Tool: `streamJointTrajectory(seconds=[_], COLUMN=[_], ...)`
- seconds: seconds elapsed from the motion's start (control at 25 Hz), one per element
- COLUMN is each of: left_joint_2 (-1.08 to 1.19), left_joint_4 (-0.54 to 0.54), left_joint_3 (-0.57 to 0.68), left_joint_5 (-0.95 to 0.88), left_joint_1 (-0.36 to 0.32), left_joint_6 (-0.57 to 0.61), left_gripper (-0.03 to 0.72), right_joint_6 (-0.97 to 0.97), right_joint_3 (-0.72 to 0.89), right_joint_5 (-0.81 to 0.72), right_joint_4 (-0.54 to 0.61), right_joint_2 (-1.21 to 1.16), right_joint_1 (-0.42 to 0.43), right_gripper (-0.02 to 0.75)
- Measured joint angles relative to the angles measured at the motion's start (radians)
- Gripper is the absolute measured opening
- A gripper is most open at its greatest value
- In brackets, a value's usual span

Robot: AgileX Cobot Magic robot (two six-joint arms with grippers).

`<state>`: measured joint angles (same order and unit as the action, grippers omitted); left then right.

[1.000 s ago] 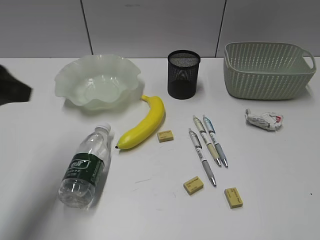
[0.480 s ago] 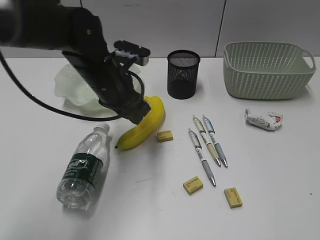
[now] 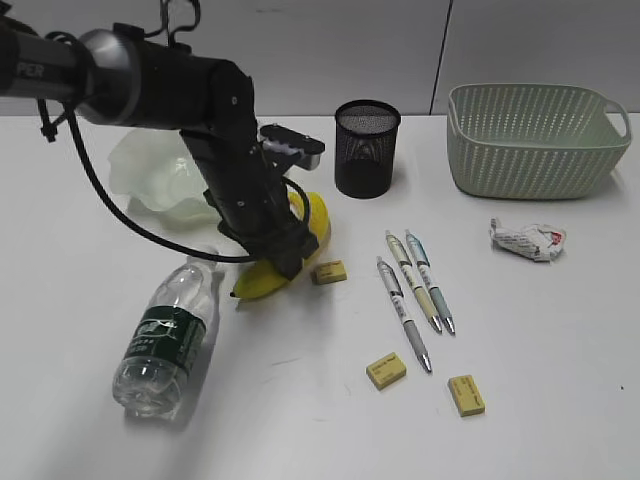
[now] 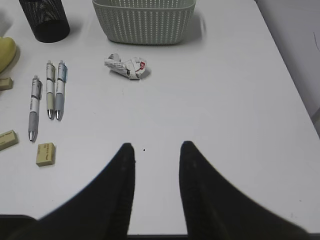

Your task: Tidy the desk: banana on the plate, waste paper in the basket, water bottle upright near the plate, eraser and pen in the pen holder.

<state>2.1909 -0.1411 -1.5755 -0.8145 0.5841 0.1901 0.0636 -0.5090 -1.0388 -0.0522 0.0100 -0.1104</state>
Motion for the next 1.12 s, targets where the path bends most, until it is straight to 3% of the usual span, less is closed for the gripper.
streamJointTrajectory(seconds=[0.16, 0.32, 0.68, 0.76, 0.96, 1.12], left_joint_2=[0.033, 0.016, -0.233, -0.244, -0.160, -0.090], left_joint_4=[0.001, 0.000, -0.015, -0.017, -0.021, -0.036], left_joint_3=[0.000, -0.001, -0.003, -0.010, -0.010, -0.009], left_joint_5=[-0.002, -0.004, 0.161, 0.187, 0.191, 0.212], left_joint_1=[0.000, 0.000, -0.012, -0.048, -0.213, -0.264], left_joint_6=[0.000, 0.000, 0.000, 0.001, 0.000, -0.001], left_gripper=[0.391, 0.322, 0.322, 0.322, 0.322, 0.326], right_joint_6=[0.000, 0.000, 0.000, 0.000, 0.000, 0.000], right_joint_3=[0.000, 0.000, 0.000, 0.000, 0.000, 0.000], right_joint_5=[0.000, 0.000, 0.000, 0.000, 0.000, 0.000], right_joint_4=[0.000, 0.000, 0.000, 0.000, 0.000, 0.001], right_joint_2=[0.000, 0.000, 0.000, 0.000, 0.000, 0.000], right_joint_1=[0.000, 0.000, 0.000, 0.000, 0.000, 0.000], right_gripper=[0.256, 0.256, 0.256, 0.256, 0.256, 0.256])
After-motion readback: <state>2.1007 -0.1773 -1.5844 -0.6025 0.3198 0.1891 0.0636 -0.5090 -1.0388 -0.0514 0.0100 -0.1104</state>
